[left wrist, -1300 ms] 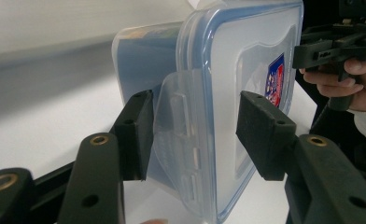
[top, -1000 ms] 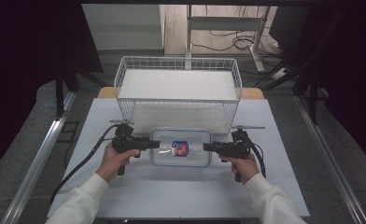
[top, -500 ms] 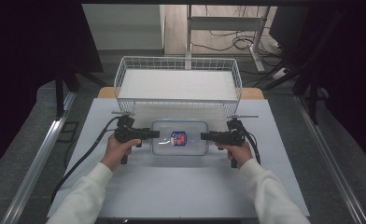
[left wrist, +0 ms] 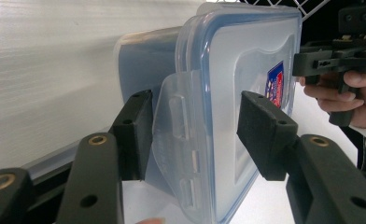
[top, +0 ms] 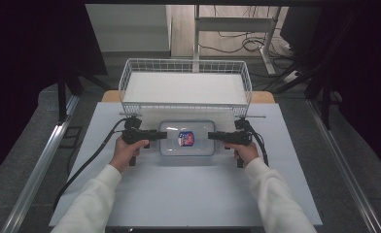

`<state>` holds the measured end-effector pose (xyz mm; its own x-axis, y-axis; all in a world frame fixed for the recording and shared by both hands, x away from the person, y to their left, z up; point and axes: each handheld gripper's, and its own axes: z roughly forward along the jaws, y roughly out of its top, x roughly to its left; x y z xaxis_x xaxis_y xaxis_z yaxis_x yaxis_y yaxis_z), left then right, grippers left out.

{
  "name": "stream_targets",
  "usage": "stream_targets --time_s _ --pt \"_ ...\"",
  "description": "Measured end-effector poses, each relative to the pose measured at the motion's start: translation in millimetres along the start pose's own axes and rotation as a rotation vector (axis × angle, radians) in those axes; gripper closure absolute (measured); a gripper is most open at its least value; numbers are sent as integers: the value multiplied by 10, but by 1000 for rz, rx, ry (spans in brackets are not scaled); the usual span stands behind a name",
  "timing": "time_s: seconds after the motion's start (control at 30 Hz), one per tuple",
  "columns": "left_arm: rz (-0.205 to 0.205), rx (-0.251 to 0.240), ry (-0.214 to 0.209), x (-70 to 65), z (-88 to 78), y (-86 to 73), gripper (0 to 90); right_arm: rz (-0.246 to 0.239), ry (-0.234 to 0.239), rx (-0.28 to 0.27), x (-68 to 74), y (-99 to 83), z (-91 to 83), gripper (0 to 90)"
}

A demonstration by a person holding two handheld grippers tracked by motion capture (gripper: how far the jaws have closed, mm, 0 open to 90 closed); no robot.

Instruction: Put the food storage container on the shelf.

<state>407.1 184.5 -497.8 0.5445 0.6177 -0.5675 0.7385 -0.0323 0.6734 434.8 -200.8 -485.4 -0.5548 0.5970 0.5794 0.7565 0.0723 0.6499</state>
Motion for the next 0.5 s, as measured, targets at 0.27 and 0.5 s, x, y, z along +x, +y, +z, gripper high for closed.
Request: stream_targets --time_s 0.27,0.5 --pt "-99 -26 -11 65 60 23 462 91 -7 -33 -52 -4 40 510" --pt "-106 -51 -8 101 106 23 449 105 -36 -52 -54 -11 62 502"
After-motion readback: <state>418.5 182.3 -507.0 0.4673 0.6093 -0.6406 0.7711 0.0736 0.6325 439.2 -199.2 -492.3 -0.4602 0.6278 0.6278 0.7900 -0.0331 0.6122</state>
